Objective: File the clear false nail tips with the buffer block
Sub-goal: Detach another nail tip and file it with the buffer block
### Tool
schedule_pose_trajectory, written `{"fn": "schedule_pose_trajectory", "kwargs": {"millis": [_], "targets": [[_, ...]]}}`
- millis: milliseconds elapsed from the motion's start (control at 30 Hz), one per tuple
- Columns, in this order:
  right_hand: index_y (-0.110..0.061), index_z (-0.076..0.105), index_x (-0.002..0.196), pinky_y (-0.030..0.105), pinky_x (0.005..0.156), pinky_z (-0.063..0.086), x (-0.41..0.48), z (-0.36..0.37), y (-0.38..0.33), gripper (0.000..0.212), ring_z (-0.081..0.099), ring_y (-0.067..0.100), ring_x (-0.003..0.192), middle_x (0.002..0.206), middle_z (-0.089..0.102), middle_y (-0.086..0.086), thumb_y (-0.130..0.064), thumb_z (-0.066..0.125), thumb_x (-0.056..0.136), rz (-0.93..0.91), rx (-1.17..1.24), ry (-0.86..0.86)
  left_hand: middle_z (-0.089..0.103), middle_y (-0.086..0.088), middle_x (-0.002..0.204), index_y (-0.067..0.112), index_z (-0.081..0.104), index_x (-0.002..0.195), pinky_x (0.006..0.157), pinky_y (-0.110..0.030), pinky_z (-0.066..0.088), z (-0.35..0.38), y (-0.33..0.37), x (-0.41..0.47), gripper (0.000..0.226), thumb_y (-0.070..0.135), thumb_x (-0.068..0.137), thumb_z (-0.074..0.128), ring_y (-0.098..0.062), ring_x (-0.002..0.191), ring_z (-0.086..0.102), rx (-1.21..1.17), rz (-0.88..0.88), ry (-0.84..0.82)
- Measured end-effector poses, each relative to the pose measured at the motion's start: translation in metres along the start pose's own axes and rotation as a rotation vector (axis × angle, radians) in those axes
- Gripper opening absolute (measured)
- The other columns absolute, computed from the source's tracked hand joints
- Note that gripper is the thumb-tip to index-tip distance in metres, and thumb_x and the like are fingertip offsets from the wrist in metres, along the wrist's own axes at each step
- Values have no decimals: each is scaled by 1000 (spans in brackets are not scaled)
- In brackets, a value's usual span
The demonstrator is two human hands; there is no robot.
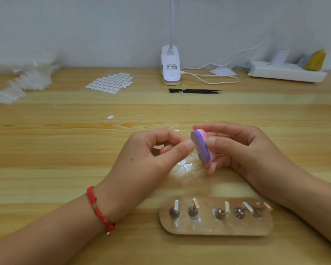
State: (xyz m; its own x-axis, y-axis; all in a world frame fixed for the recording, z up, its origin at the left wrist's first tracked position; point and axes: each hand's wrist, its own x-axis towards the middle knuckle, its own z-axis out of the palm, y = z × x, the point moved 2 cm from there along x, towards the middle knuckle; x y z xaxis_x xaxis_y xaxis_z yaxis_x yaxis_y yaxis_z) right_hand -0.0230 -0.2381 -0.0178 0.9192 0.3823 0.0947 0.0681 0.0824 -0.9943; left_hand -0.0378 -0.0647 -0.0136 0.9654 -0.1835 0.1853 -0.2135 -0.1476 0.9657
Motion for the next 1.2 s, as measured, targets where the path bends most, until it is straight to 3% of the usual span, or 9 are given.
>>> {"fn": "schedule_pose_trajectory", "kwargs": {"millis": [200, 433, 600, 700, 767, 867, 1000, 1133, 1200], "targets": [[-27, 79, 94, 21, 55, 54, 1, 0, 1, 25, 65, 13, 57, 74, 73, 8, -21, 77, 70, 4, 7, 12, 43, -26, 66, 21, 71, 69, 49, -16, 29, 1, 0, -2, 21, 41, 73, 73, -14, 54, 35, 26, 8, -104], [-29, 79, 92, 21, 56, 55, 1, 1, -2, 22, 69, 15, 60, 76, 75, 5, -19, 73, 73, 1, 52, 30, 46, -29, 66, 22, 72, 71, 53, -22, 32, 0, -2, -1, 19, 41, 71, 73, -17, 59, 38, -8, 10, -22], [-24, 78, 91, 23, 56, 56, -2, 5, -3, 22, 71, 22, 62, 76, 74, 9, -20, 74, 70, 32, 50, -41, 36, -14, 59, 17, 73, 74, 47, -9, 32, -6, 0, 0, 25, 41, 67, 74, -5, 46, 32, -88, 50, 149], [-24, 77, 88, 23, 55, 56, -1, 3, -5, 28, 73, 25, 67, 81, 74, 11, -13, 84, 63, 20, 80, 6, 46, -30, 64, 18, 73, 75, 56, -19, 36, -2, -1, -1, 23, 40, 69, 73, -16, 62, 41, -64, 38, 61], [-26, 77, 85, 23, 54, 56, 0, 1, -5, 27, 73, 27, 68, 80, 74, 11, -21, 81, 59, 25, 141, 60, 45, -25, 64, 19, 73, 74, 55, -16, 36, -2, -2, -1, 25, 43, 66, 73, -14, 60, 40, -64, 24, 40], [-22, 77, 88, 24, 56, 57, -1, 4, -5, 26, 72, 25, 64, 79, 73, 10, -12, 84, 65, 23, 74, -7, 40, -13, 61, 19, 73, 71, 48, -7, 32, -6, -2, 1, 24, 42, 68, 75, -5, 46, 34, -81, 11, 93], [-25, 77, 84, 23, 54, 56, -1, 2, -5, 28, 73, 27, 66, 79, 74, 11, -18, 84, 57, 21, 128, 72, 44, -26, 64, 21, 73, 70, 50, -10, 33, -3, -2, 0, 24, 45, 66, 72, -11, 53, 37, -43, -5, 10], [-21, 77, 86, 23, 56, 56, -1, 4, -5, 21, 72, 25, 64, 79, 73, 10, -12, 79, 68, 24, 70, -18, 42, -12, 64, 19, 72, 71, 46, -11, 29, -5, -2, 0, 21, 39, 72, 76, -9, 49, 32, -51, 4, 29], [-24, 78, 88, 22, 56, 56, 0, 2, -4, 25, 72, 22, 65, 80, 74, 8, -17, 83, 64, 23, 101, 24, 46, -16, 65, 19, 71, 72, 50, -12, 32, -4, -2, 0, 17, 35, 71, 68, -12, 56, 38, -24, 8, -14]]}}
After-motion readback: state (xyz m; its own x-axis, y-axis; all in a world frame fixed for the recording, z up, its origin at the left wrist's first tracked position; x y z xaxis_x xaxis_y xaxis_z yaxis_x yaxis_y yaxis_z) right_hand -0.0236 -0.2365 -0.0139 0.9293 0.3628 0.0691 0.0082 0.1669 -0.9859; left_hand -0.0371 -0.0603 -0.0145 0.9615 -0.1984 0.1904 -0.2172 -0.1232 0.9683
